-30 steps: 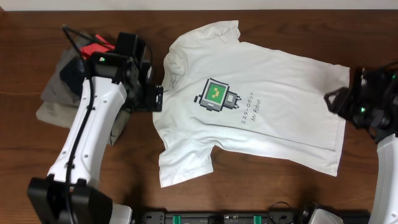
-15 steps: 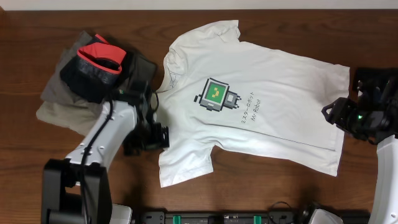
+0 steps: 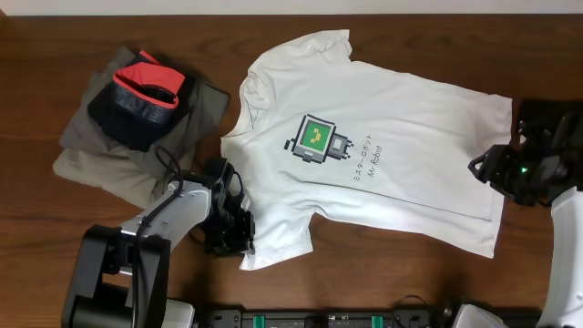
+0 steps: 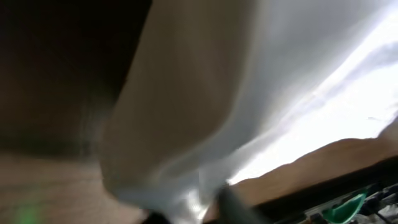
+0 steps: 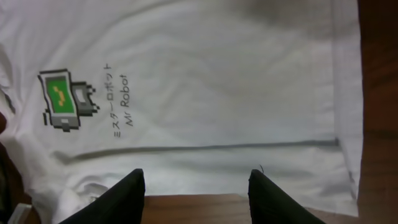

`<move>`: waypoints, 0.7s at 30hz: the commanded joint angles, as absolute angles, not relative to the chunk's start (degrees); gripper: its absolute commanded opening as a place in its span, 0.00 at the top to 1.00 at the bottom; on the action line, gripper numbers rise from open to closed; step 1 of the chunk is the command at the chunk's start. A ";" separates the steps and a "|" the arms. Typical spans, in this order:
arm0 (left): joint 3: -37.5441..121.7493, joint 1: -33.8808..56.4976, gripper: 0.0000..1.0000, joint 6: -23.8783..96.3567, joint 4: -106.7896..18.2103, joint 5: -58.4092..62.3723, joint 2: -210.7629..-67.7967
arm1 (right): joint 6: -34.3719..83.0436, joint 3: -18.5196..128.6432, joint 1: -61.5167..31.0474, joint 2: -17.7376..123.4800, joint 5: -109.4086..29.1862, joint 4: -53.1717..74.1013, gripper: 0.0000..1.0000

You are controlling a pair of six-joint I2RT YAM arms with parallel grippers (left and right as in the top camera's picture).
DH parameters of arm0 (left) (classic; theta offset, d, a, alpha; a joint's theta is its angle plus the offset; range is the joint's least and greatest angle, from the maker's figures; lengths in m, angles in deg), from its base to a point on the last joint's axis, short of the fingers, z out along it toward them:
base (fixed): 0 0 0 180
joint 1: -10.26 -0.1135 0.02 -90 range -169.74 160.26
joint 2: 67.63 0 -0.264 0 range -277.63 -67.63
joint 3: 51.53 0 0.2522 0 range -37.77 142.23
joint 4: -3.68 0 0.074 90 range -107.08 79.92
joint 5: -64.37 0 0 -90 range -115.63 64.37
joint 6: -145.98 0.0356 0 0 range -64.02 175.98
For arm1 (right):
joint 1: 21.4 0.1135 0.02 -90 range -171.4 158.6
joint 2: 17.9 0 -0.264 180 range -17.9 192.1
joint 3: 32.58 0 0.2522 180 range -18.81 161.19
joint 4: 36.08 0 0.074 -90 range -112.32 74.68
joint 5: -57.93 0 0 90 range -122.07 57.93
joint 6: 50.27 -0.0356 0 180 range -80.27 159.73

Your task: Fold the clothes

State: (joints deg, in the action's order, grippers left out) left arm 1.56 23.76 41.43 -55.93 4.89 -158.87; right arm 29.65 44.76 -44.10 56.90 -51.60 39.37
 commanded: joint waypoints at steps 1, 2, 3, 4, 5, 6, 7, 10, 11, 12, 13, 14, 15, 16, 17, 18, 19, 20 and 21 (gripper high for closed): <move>2.08 23.84 0.94 41.67 -56.23 5.89 -158.87 | 29.06 42.20 -44.21 59.68 -50.44 40.18 0.49; 2.65 23.84 0.94 41.67 -56.50 5.92 -158.85 | 28.97 41.30 -44.27 60.55 -49.96 40.31 0.50; 3.18 23.82 0.94 41.67 -57.00 5.89 -158.68 | 27.92 40.28 -44.29 61.38 -49.35 40.38 0.51; 3.63 23.82 0.94 41.69 -57.46 5.89 -158.44 | 26.37 39.31 -44.38 62.02 -48.60 40.49 0.51; 4.07 23.84 0.94 41.69 -57.96 5.89 -158.04 | 25.23 38.16 -44.56 62.70 -47.88 40.49 0.51; 4.38 23.84 0.94 41.69 -58.40 5.89 -157.58 | 24.93 37.35 -44.73 63.05 -47.44 40.42 0.51; 4.64 23.84 0.94 41.69 -58.84 5.92 -156.86 | 24.95 36.06 -45.17 63.48 -46.22 40.27 0.51; 5.21 23.84 0.94 41.74 -59.08 5.89 -153.89 | 24.95 33.24 -47.51 63.88 -42.15 40.31 0.48; 5.40 23.84 0.94 41.87 -59.03 5.87 -152.71 | 24.95 32.19 -48.77 63.88 -41.63 40.29 0.46; 5.73 23.84 0.94 41.93 -58.84 5.76 -151.25 | 24.95 31.25 -50.19 63.88 -41.50 40.33 0.45; 6.17 23.84 0.94 41.91 -58.77 5.61 -149.74 | 24.95 30.53 -51.53 63.88 -41.50 40.31 0.44; 6.63 23.84 0.94 41.91 -58.73 5.61 -148.49 | 24.97 29.78 -53.10 63.88 -41.43 40.20 0.43; 7.18 23.84 0.94 41.91 -58.66 5.63 -147.09 | 24.97 29.28 -54.76 63.88 -41.24 40.05 0.43; 7.57 23.84 0.94 41.91 -58.62 5.63 -145.96 | 24.97 28.93 -56.12 63.88 -41.02 39.85 0.43; 7.92 23.84 0.94 41.91 -58.60 5.61 -144.84 | 24.97 28.63 -57.36 63.88 -41.02 39.63 0.43; 8.27 23.84 0.94 41.91 -58.57 5.61 -143.68 | 24.99 28.28 -58.70 63.88 -41.00 39.37 0.42; 8.46 23.84 0.94 41.91 -58.44 5.61 -142.81 | 24.97 27.93 -59.72 63.88 -40.82 39.11 0.42; 8.62 23.84 0.94 41.89 -58.40 5.63 -141.91 | 24.99 27.42 -60.62 63.88 -40.82 38.52 0.42; 8.66 23.84 0.94 41.85 -58.35 5.63 -141.15 | 24.97 26.86 -61.28 63.88 -40.84 37.99 0.42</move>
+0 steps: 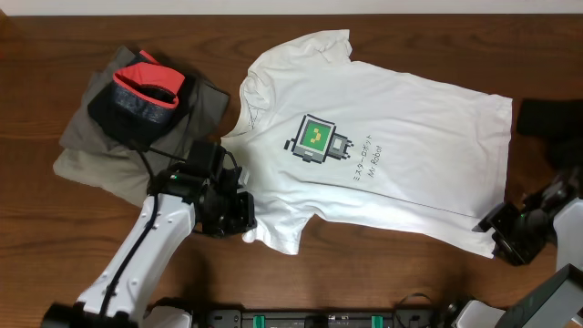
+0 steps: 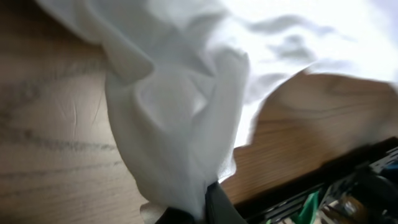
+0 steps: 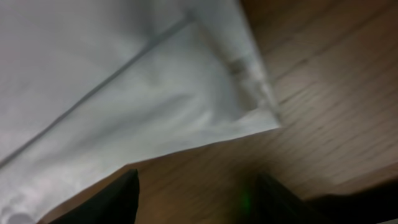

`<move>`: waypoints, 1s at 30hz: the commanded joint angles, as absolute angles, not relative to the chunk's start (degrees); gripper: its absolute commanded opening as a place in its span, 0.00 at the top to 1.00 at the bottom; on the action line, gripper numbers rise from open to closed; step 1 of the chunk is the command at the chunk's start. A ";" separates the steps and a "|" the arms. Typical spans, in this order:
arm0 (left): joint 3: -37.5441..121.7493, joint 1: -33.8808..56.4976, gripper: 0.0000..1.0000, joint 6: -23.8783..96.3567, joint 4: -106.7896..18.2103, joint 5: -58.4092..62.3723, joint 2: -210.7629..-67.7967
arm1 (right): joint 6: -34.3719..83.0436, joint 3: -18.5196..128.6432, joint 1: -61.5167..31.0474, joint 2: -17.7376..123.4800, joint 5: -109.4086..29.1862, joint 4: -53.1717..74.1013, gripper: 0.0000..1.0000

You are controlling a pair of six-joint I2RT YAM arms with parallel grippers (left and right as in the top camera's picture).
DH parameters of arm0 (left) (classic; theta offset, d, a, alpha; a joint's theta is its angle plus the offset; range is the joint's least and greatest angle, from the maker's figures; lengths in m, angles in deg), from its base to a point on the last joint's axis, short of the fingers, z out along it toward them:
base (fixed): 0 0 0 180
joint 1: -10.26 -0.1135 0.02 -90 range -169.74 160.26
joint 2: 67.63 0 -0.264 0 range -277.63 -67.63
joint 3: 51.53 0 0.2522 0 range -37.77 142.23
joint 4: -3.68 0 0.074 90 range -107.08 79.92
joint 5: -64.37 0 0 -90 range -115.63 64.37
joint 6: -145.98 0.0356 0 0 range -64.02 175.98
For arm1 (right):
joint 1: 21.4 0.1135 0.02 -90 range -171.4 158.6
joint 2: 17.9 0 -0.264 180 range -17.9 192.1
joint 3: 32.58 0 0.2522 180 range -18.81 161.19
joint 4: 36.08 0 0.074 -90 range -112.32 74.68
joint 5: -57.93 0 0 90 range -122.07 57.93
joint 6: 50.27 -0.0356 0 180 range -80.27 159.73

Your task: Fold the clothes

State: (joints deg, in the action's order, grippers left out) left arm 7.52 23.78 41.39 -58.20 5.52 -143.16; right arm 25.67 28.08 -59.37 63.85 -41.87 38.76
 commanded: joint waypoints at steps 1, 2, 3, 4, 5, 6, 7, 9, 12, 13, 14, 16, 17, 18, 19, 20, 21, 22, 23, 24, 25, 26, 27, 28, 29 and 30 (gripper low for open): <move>8.66 23.84 0.94 41.69 -58.35 5.63 -140.56 | 24.97 26.29 -61.63 63.88 -40.84 37.34 0.42; 8.66 23.84 0.94 41.69 -58.38 5.63 -140.16 | 24.97 25.72 -61.87 63.88 -40.84 36.86 0.42; 8.66 23.84 0.94 41.69 -58.40 5.63 -139.86 | 24.97 25.11 -61.98 63.88 -40.84 36.16 0.42; 8.66 23.84 0.94 41.69 -58.40 5.65 -139.73 | 24.95 24.43 -62.00 63.88 -40.84 35.31 0.42; 8.66 23.84 0.94 41.69 -58.40 5.68 -139.64 | 24.93 23.75 -62.00 63.88 -40.84 34.43 0.42; 8.66 23.84 0.94 41.69 -58.42 5.68 -139.62 | 24.71 23.21 -62.00 63.88 -40.82 33.58 0.42; 8.66 23.84 0.94 41.69 -58.51 5.76 -139.55 | 24.12 22.59 -62.00 63.88 -40.84 32.40 0.42; 8.73 23.84 0.94 41.71 -58.64 6.90 -139.38 | 22.76 21.70 -62.00 63.88 -40.82 30.56 0.42; 9.54 23.84 0.94 41.71 -58.68 8.93 -138.85 | 21.71 20.30 -62.00 63.88 -40.17 28.20 0.43; 9.99 23.84 0.94 41.74 -58.88 8.93 -138.53 | 21.69 19.77 -62.00 63.88 -39.69 27.46 0.44; 10.37 23.84 0.94 41.71 -58.99 8.91 -138.24 | 21.67 19.31 -62.00 63.88 -39.49 26.89 0.45; 11.42 23.84 0.94 41.71 -59.08 8.91 -137.37 | 21.25 18.35 -62.00 63.88 -39.55 25.73 0.47; 11.98 23.84 0.94 41.74 -59.10 8.91 -136.84 | 21.10 17.89 -62.00 63.88 -39.53 25.08 0.49; 12.42 23.84 0.93 41.74 -59.12 8.91 -136.36 | 21.08 17.57 -62.00 63.88 -39.53 24.75 0.52; 12.90 23.84 0.94 41.74 -59.23 8.89 -135.82 | 21.08 17.26 -62.00 63.88 -39.51 24.53 0.54; 13.32 23.84 0.94 41.74 -59.27 8.89 -135.27 | 21.10 17.00 -62.00 63.88 -39.31 24.35 0.55; 13.60 23.84 0.94 41.76 -59.27 8.87 -134.83 | 21.08 16.91 -62.00 63.88 -38.79 24.38 0.58; 13.86 23.84 0.94 41.78 -59.27 8.82 -134.29 | 21.10 16.87 -62.00 63.88 -37.46 24.40 0.62; 13.93 23.84 0.94 41.93 -59.25 8.80 -133.96 | 21.10 16.87 -62.00 63.88 -36.43 24.42 0.64; 13.97 23.84 0.94 41.93 -59.34 8.23 -133.56 | 21.08 16.89 -62.00 63.88 -35.62 24.40 0.70; 13.97 23.84 0.94 41.93 -59.51 7.84 -133.26 | 21.06 16.89 -62.00 63.85 -35.51 24.40 0.77; 13.97 23.84 0.94 41.91 -59.73 7.53 -133.04 | 20.77 16.98 -62.00 63.85 -35.66 24.42 0.83; 13.99 23.84 0.94 41.91 -59.86 7.34 -132.95 | 20.53 17.13 -62.00 63.85 -35.71 24.42 0.89; 14.02 23.84 0.94 41.93 -60.10 7.12 -132.93 | 20.45 17.65 -62.00 63.83 -35.71 24.73 0.96; 14.02 23.84 0.94 41.93 -60.15 7.05 -132.93 | 20.45 17.92 -62.00 63.83 -35.75 24.95 0.98; 14.02 23.84 0.94 41.93 -60.28 6.88 -132.93 | 20.45 18.68 -62.00 63.72 -36.10 25.84 0.99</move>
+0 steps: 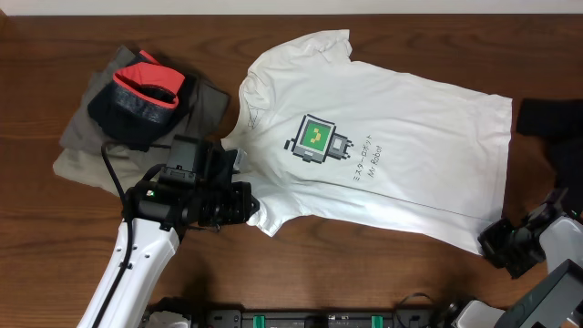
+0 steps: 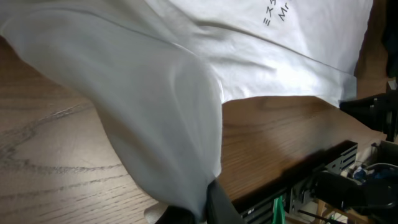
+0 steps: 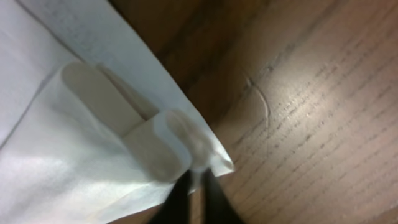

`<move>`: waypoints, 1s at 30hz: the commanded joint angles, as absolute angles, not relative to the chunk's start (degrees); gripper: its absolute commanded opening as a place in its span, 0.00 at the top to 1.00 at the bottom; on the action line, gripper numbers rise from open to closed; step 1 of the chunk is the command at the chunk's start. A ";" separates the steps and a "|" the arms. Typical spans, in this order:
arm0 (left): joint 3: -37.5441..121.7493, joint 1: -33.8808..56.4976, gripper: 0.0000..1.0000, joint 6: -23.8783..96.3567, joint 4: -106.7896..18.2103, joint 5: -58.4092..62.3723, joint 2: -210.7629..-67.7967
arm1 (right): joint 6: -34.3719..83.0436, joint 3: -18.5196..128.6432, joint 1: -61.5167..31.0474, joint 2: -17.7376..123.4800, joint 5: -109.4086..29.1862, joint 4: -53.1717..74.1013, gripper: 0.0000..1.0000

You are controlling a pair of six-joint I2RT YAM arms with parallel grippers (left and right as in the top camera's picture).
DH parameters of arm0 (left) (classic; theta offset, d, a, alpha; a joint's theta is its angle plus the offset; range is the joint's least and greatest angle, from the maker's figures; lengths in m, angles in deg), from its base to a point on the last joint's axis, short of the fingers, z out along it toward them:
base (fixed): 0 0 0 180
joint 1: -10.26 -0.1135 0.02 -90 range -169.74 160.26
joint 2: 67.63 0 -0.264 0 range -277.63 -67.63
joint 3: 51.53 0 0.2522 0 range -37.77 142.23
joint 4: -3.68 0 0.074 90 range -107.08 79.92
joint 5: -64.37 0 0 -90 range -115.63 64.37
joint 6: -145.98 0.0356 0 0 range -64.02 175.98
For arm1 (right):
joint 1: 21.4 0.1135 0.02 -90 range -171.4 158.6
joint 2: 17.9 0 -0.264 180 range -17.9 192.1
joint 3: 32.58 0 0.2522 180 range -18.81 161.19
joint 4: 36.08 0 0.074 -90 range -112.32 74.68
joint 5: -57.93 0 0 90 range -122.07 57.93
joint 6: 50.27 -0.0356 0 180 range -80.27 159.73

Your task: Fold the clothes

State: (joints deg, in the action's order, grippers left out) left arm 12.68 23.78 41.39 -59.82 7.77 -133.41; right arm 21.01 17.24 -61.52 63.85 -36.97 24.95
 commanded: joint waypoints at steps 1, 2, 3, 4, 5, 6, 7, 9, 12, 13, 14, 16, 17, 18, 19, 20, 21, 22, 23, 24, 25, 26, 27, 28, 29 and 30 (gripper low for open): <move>14.06 23.84 0.94 41.93 -60.41 6.79 -132.91 | 20.47 19.45 -61.98 63.64 -36.41 26.78 0.99; 14.19 23.84 0.94 41.93 -60.61 6.70 -132.91 | 20.47 20.50 -62.00 63.37 -36.80 28.09 0.99; 14.41 23.84 0.94 41.93 -60.82 6.68 -132.91 | 20.47 21.46 -61.98 63.07 -37.06 29.19 0.99; 14.63 23.84 0.94 41.95 -61.04 6.68 -132.91 | 20.47 22.64 -61.98 62.56 -37.48 30.54 0.99; 14.85 23.84 0.94 42.00 -61.24 6.64 -132.86 | 20.49 23.64 -61.98 62.00 -37.59 31.68 0.99; 15.04 23.84 0.94 41.95 -61.52 6.20 -132.76 | 20.51 24.78 -61.93 61.25 -37.61 32.97 0.99; 15.35 23.84 0.94 41.95 -62.11 5.19 -132.65 | 20.71 26.02 -61.93 60.36 -37.70 34.23 0.99; 16.03 23.84 0.94 41.98 -63.51 3.14 -132.52 | 20.75 27.53 -61.93 58.98 -37.72 35.94 0.99; 17.16 23.84 0.94 42.13 -64.93 1.94 -132.23 | 22.08 28.93 -61.93 57.03 -39.49 38.12 0.99; 17.60 23.84 0.94 42.15 -65.24 1.94 -132.10 | 22.48 29.35 -61.93 56.42 -39.88 38.80 0.99; 18.06 23.84 0.94 42.15 -65.50 1.94 -131.88 | 22.61 29.74 -61.93 55.77 -40.28 39.39 0.99; 19.15 23.84 0.94 42.20 -65.94 1.70 -131.42 | 22.65 30.59 -61.93 54.65 -41.54 40.31 0.99; 19.83 23.84 0.94 42.20 -66.22 1.09 -131.18 | 22.65 31.05 -61.93 54.19 -42.02 40.49 0.99; 20.62 23.84 0.94 42.20 -66.44 0.21 -131.16 | 22.65 31.58 -61.93 53.78 -42.66 40.49 0.99; 21.64 23.84 0.94 42.22 -66.57 -0.53 -131.18 | 22.63 32.14 -61.93 53.54 -43.31 40.31 0.99; 22.58 23.84 0.94 42.41 -66.38 -1.17 -131.29 | 22.63 32.69 -61.93 53.49 -44.03 40.14 0.99; 23.52 23.84 0.94 43.18 -65.68 -1.69 -131.38 | 22.61 33.22 -61.93 53.52 -44.87 39.68 0.99; 24.20 23.84 0.94 43.70 -64.76 -1.95 -131.49 | 22.61 33.52 -61.93 53.52 -45.89 39.00 0.99; 24.81 23.84 0.94 43.73 -63.10 -2.37 -131.68 | 22.59 33.76 -61.93 53.52 -47.33 37.69 0.99; 25.01 23.84 0.94 43.90 -61.17 -2.37 -131.97 | 22.33 33.78 -61.93 53.52 -48.65 36.27 0.99; 25.01 23.84 0.94 43.90 -59.71 -2.37 -132.10 | 21.45 33.78 -61.93 53.54 -49.39 35.17 0.99; 24.99 23.84 0.94 43.90 -57.81 -2.37 -132.62 | 20.42 33.78 -61.91 53.63 -49.78 33.99 0.99; 24.99 23.84 0.94 43.88 -56.19 -2.35 -133.26 | 19.31 33.78 -61.82 53.73 -50.37 32.38 0.99; 24.99 23.84 0.94 43.88 -55.08 -2.35 -133.98 | 18.59 33.78 -61.78 53.89 -50.57 31.15 0.99; 24.99 23.84 0.94 43.88 -54.05 -2.35 -134.81 | 17.76 33.78 -61.69 54.08 -50.99 30.04 0.99; 24.99 23.84 0.94 43.90 -52.89 -2.35 -135.97 | 17.19 33.78 -61.45 54.39 -51.64 28.84 0.99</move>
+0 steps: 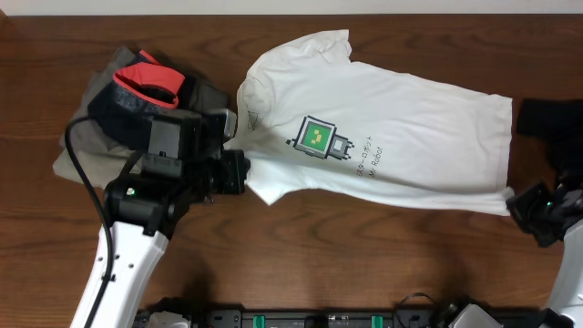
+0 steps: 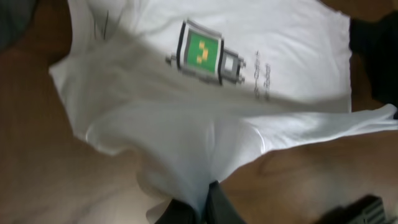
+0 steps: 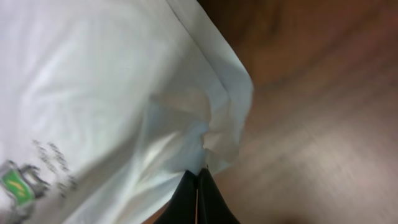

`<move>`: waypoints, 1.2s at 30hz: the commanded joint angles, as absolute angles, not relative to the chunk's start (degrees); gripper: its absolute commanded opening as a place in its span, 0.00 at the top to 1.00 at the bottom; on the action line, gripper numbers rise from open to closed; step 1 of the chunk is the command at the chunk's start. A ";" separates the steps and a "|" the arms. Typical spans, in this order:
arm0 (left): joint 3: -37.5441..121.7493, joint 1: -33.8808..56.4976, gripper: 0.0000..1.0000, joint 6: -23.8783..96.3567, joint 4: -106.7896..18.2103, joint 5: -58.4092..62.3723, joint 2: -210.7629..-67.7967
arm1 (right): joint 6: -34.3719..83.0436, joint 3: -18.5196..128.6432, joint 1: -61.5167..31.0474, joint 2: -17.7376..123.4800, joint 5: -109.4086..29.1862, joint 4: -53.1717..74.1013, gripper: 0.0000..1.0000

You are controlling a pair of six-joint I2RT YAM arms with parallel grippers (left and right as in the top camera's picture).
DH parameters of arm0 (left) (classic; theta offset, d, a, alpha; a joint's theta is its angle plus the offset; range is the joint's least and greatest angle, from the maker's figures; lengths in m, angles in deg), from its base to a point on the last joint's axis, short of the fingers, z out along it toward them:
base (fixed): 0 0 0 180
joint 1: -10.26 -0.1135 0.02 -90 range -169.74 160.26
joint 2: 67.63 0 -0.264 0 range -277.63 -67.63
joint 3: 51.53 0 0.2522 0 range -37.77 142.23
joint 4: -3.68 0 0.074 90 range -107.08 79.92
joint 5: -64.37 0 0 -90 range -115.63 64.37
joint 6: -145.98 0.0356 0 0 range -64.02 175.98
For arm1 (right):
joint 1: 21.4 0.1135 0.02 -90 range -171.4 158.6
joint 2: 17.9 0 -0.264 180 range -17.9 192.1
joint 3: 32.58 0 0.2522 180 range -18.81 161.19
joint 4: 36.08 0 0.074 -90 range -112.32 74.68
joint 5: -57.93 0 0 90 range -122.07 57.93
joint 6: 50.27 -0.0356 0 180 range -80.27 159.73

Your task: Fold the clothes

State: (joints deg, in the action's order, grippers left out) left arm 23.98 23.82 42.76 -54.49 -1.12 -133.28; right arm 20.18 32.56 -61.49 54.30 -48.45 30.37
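A white T-shirt [image 1: 392, 118] with a pixel-robot print lies spread on the wooden table, collar to the left. Its near long edge is raised off the table and drawn over the shirt's body. My left gripper [image 1: 239, 176] is shut on the near sleeve end [image 2: 186, 155], the cloth hanging from its jaws. My right gripper [image 1: 521, 206] is shut on the near hem corner [image 3: 217, 140] at the right. The print [image 2: 202, 53] shows in the left wrist view.
A pile of folded olive garments [image 1: 100, 150] topped by a black and red item [image 1: 141, 91] sits at the left, close behind my left arm. A dark cloth [image 1: 551, 118] lies at the right table edge.
Both grippers have moved toward the far side with the shirt's near edge. The near sleeve and hem corner now sit higher and farther in, and the visible shirt has narrowed.
My left gripper was at the near sleeve while the right one hung open above the hem. Then the left held the sleeve and the right was low by the near hem corner. Then both were shut on cloth. Now the near edge is carried over the shirt.
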 commanded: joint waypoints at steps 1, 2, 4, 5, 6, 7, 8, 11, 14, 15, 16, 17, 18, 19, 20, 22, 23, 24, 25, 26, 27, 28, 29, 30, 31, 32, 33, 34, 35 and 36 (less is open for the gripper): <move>24.99 23.84 0.94 43.90 -51.93 -2.35 -137.06 | 17.01 33.78 -61.15 54.67 -52.03 27.70 0.99; 24.99 23.84 0.94 43.94 -50.99 -2.35 -138.22 | 16.97 33.78 -60.73 55.13 -52.03 26.39 0.99; 24.99 23.84 0.94 44.27 -48.63 -2.32 -140.91 | 16.12 33.78 -59.96 56.18 -52.01 24.31 0.99; 25.01 23.84 0.94 44.60 -47.47 -2.32 -142.07 | 15.92 33.78 -59.59 56.82 -52.03 23.31 0.99; 25.01 23.84 0.94 44.77 -46.07 -2.32 -143.29 | 15.61 33.78 -59.16 57.78 -51.99 21.89 0.99; 25.01 23.84 0.94 44.82 -44.30 -2.32 -144.54 | 15.44 33.78 -58.78 58.94 -52.01 20.20 0.99; 25.01 23.84 0.94 45.41 -42.88 -2.32 -145.41 | 15.00 33.78 -58.52 59.92 -52.01 18.91 0.99; 25.01 23.84 0.94 47.38 -37.85 -2.35 -148.34 | 13.82 33.78 -57.69 63.64 -52.03 14.93 0.99; 25.01 23.87 0.94 50.19 -32.76 -2.35 -151.62 | 13.39 33.78 -56.90 67.05 -52.03 11.77 0.99; 25.01 23.84 0.94 51.05 -31.54 -2.35 -152.75 | 13.39 33.78 -56.64 68.14 -52.03 10.85 0.99; 25.01 23.84 0.94 51.57 -30.14 -2.35 -154.07 | 13.36 33.78 -56.40 69.25 -52.03 9.89 0.99; 25.01 23.84 0.94 52.42 -28.78 -2.37 -155.44 | 13.28 33.78 -56.18 70.06 -52.03 9.08 0.99; 25.01 23.84 0.94 53.41 -27.38 -2.37 -156.73 | 12.69 33.78 -55.97 70.89 -52.01 8.38 0.99; 25.01 23.84 0.94 53.65 -26.07 -2.37 -157.74 | 12.31 33.78 -55.77 71.53 -52.03 7.79 0.99; 25.01 23.84 0.94 53.65 -24.59 -2.35 -158.72 | 11.94 33.78 -55.57 72.18 -52.03 6.98 0.99; 25.01 23.84 0.94 53.84 -21.15 -2.35 -160.43 | 10.98 33.78 -55.24 73.25 -52.01 5.71 0.99; 25.01 23.84 0.94 53.84 -19.30 -2.37 -161.24 | 10.98 33.78 -55.07 73.71 -52.03 5.19 0.99; 25.01 23.84 0.94 53.82 -17.72 -2.35 -161.87 | 10.98 33.78 -54.92 73.97 -52.03 4.77 0.99; 25.01 23.84 0.94 53.82 -16.15 -2.39 -162.37 | 10.83 33.78 -54.70 74.17 -51.97 4.49 0.99; 25.01 23.84 0.94 53.67 -15.17 -2.74 -162.77 | 10.83 33.78 -54.57 74.30 -51.99 4.31 0.99; 25.01 23.84 0.94 52.75 -14.09 -3.74 -163.11 | 10.83 33.78 -54.37 74.39 -51.99 4.07 0.99; 25.01 23.84 0.94 51.90 -13.50 -4.60 -163.40 | 10.83 33.78 -54.26 74.39 -51.97 3.94 0.99; 25.01 23.84 0.94 51.31 -12.76 -4.97 -163.64 | 10.83 33.78 -54.09 74.39 -51.77 3.70 0.99; 25.01 23.84 0.94 51.18 -12.19 -4.95 -163.86 | 10.83 33.78 -53.98 74.39 -51.58 3.55 0.99; 25.01 23.84 0.94 51.18 -11.73 -4.97 -163.97 | 10.83 33.78 -53.89 74.39 -51.58 3.35 0.99; 25.01 23.84 0.94 51.18 -11.27 -4.95 -164.03 | 10.85 33.78 -53.89 74.39 -51.58 3.31 0.99; 25.01 23.84 0.94 51.16 -11.01 -4.95 -164.05 | 10.85 33.78 -53.87 74.39 -51.58 3.15 0.99; 25.01 23.84 0.92 51.16 -10.84 -4.97 -164.08 | 10.89 33.78 -53.82 74.39 -51.55 2.83 0.92; 25.01 23.82 0.71 51.16 -10.82 -4.97 -164.08 | 11.18 33.78 -53.84 74.39 -51.53 1.93 0.79; 25.05 23.58 0.39 50.61 -10.88 -4.95 -163.97 | 11.99 33.78 -53.93 74.39 -51.49 0.81 0.70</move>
State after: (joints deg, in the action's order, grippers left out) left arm 24.03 23.84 51.53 -11.12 -4.01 -163.73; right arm 11.13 32.89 -54.37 74.13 -51.66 2.26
